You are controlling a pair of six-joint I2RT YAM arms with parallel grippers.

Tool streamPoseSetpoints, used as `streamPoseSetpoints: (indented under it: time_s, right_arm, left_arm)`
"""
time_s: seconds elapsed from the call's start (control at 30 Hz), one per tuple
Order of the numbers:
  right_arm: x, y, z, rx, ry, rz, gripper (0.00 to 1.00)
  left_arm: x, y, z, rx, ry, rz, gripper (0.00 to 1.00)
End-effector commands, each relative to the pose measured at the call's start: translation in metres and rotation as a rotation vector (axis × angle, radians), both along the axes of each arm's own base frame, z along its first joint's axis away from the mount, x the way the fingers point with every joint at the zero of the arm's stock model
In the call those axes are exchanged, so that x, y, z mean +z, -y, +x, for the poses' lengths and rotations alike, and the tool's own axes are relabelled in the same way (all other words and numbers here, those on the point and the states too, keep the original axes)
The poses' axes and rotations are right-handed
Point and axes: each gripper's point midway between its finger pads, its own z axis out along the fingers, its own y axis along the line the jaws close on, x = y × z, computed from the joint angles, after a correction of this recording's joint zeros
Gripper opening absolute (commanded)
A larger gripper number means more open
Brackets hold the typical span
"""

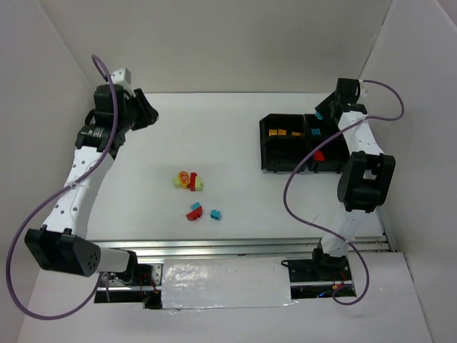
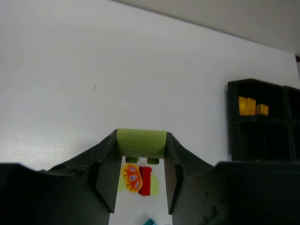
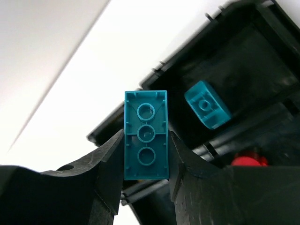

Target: Sort the legos into containers by color

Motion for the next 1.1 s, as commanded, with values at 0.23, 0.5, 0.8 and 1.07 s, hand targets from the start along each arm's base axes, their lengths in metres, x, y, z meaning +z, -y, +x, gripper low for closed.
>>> streamPoseSetpoints:
  time_s: [0.23, 0.5, 0.8, 1.07]
  right_arm:
    - [0.031, -0.001, 0.034, 0.103, 0.246, 0.124, 0.00]
    - [0.056, 0.053, 0.049, -0.091, 0.384, 0.114, 0.00]
    - [0.054, 0.048, 0.068, -0.106, 0.360, 0.223, 0.00]
    - [0.020, 0.032, 0.051, -0.161, 0.180, 0.229, 0.04]
  left_arm:
    - [-0.026, 0.007, 0.028, -0.069, -0.073, -0.021, 0.00]
    - [-0.007, 0.004, 0.061, 0.002, 0.003, -0.058, 0.00]
    - [-0.044, 0.007, 0.103, 0.048, -0.117, -0.087, 0.00]
    - [-0.051, 0.012, 0.120, -0.007, -0.184, 0.045, 0.00]
